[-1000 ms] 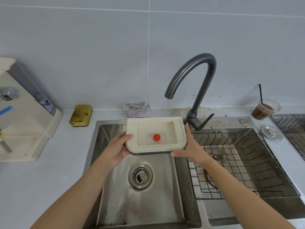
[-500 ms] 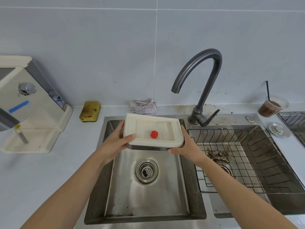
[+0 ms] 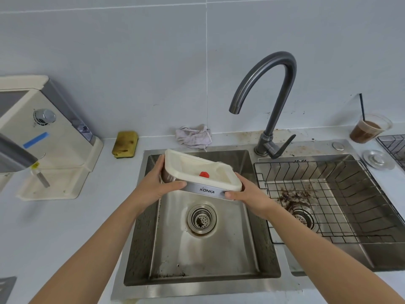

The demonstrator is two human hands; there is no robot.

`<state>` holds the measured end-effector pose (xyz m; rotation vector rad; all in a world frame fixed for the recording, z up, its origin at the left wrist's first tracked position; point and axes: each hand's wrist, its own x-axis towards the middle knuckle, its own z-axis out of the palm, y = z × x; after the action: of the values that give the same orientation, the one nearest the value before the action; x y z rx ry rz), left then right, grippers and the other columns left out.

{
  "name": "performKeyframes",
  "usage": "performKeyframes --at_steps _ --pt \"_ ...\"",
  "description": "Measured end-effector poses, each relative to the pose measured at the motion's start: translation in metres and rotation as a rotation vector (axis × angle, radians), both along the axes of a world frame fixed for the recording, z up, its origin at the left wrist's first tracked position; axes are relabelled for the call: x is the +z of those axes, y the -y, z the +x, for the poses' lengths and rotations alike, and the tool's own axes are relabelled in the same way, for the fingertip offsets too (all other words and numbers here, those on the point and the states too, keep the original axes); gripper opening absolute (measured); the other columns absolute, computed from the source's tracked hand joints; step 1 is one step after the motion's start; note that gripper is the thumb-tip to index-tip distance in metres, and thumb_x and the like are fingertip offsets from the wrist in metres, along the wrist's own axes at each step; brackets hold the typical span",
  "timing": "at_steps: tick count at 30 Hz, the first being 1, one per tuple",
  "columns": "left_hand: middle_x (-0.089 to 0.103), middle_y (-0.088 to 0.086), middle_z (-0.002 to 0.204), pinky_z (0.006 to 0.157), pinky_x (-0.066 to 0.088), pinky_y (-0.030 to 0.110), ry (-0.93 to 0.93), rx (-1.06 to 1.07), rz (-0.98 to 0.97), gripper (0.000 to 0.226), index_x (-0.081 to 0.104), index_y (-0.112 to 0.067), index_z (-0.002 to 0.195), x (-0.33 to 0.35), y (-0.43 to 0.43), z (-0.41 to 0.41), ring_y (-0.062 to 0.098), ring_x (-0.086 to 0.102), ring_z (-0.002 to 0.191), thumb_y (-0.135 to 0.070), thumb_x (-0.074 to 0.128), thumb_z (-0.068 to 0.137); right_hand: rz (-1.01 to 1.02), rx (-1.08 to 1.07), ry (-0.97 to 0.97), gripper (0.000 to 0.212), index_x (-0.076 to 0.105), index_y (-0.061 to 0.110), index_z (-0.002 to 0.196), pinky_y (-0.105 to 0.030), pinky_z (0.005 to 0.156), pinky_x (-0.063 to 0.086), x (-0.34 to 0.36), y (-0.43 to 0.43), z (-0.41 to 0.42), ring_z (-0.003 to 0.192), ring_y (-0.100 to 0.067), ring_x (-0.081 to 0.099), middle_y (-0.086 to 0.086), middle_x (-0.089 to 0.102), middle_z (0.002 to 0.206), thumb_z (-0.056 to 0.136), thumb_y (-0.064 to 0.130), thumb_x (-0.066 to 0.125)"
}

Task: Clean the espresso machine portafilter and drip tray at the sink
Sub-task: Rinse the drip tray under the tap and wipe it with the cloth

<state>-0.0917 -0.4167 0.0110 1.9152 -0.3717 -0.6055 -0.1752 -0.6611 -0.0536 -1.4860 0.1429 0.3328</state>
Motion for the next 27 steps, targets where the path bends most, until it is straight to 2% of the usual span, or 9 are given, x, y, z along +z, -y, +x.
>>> performKeyframes --at_steps 2,5,9,12,14,17,20,22,27 --pt "0.052 -0.028 0.118 0.083 0.039 0.01 0.013 0.018 0.004 0.073 0.034 -0.044 0.127 0.002 0.0 0.0 -0.024 0.044 0.101 -0.035 0.074 0.067 -0.004 -0.008 -0.031 0.081 0.05 0.029 0.12 -0.025 0.092 0.048 -0.001 -0.002 0.0 0.112 -0.016 0.054 0.0 0.058 0.12 0.046 0.043 0.082" --pt "0.052 -0.031 0.115 0.081 0.038 0.012 0.02 0.073 0.034 0.079 0.037 -0.046 0.124 0.008 0.004 -0.003 -0.02 0.042 0.104 -0.054 0.069 0.052 0.005 -0.022 -0.063 0.1 0.05 0.024 0.123 -0.028 0.097 0.045 -0.004 -0.003 0.001 0.117 -0.017 0.052 0.002 0.057 0.121 0.036 0.059 0.084" --pt "0.049 -0.034 0.105 0.079 0.038 0.018 0.051 0.118 0.092 0.076 0.038 -0.047 0.117 0.014 0.012 -0.002 -0.013 0.045 0.098 -0.062 0.063 0.047 0.037 0.0 -0.121 0.084 0.052 0.029 0.12 -0.014 0.082 0.047 -0.004 -0.004 0.0 0.116 -0.012 0.054 0.004 0.059 0.124 0.046 0.053 0.081" --pt "0.052 -0.024 0.106 0.077 0.037 0.019 0.053 0.155 0.142 0.067 0.041 -0.04 0.12 0.015 0.019 0.0 0.002 0.049 0.101 -0.056 0.063 0.058 0.051 -0.018 -0.171 0.091 0.057 0.028 0.113 -0.02 0.09 0.043 -0.007 -0.004 0.0 0.114 -0.018 0.052 -0.012 0.054 0.132 0.034 0.067 0.08" --pt "0.054 -0.012 0.12 0.083 0.04 0.023 0.052 0.178 0.193 0.078 0.043 -0.032 0.128 0.015 0.022 0.003 0.013 0.05 0.113 -0.06 0.061 0.058 0.037 -0.021 -0.2 0.088 0.059 0.027 0.107 -0.021 0.09 0.04 -0.01 -0.004 0.0 0.105 -0.02 0.046 -0.024 0.044 0.135 0.032 0.072 0.077" --pt "0.045 0.001 0.141 0.101 0.038 0.035 0.034 0.215 0.277 0.093 0.035 -0.023 0.141 0.017 0.027 0.005 0.022 0.044 0.128 -0.066 0.063 0.064 0.047 -0.025 -0.257 0.096 0.056 0.02 0.117 -0.029 0.1 0.037 -0.014 -0.005 -0.002 0.11 -0.02 0.046 -0.024 0.051 0.122 0.038 0.072 0.075" --pt "0.048 0.004 0.139 0.097 0.036 0.033 0.054 0.243 0.345 0.074 0.045 -0.019 0.135 0.021 0.036 0.006 0.023 0.045 0.126 -0.059 0.062 0.075 0.069 -0.022 -0.321 0.08 0.049 0.02 0.123 -0.034 0.103 0.037 -0.012 -0.006 -0.004 0.11 -0.022 0.054 -0.013 0.053 0.126 0.06 0.067 0.065" --pt "0.052 0.006 0.135 0.098 0.038 0.035 0.038 0.247 0.42 0.086 0.051 -0.016 0.129 0.024 0.042 0.007 0.025 0.048 0.123 -0.07 0.057 0.064 0.063 -0.005 -0.35 0.063 0.049 0.023 0.118 -0.033 0.097 0.041 -0.01 -0.009 -0.006 0.097 -0.02 0.058 -0.01 0.057 0.118 0.071 0.063 0.055" --pt "0.042 0.014 0.144 0.099 0.035 0.035 0.036 0.211 0.651 0.088 0.043 -0.005 0.136 0.024 0.05 0.007 0.031 0.041 0.13 -0.071 0.043 0.078 -0.026 0.054 -0.453 0.07 0.057 0.017 0.109 -0.036 0.1 0.042 -0.012 -0.009 -0.009 0.095 -0.02 0.061 -0.007 0.065 0.104 0.077 0.074 0.032"
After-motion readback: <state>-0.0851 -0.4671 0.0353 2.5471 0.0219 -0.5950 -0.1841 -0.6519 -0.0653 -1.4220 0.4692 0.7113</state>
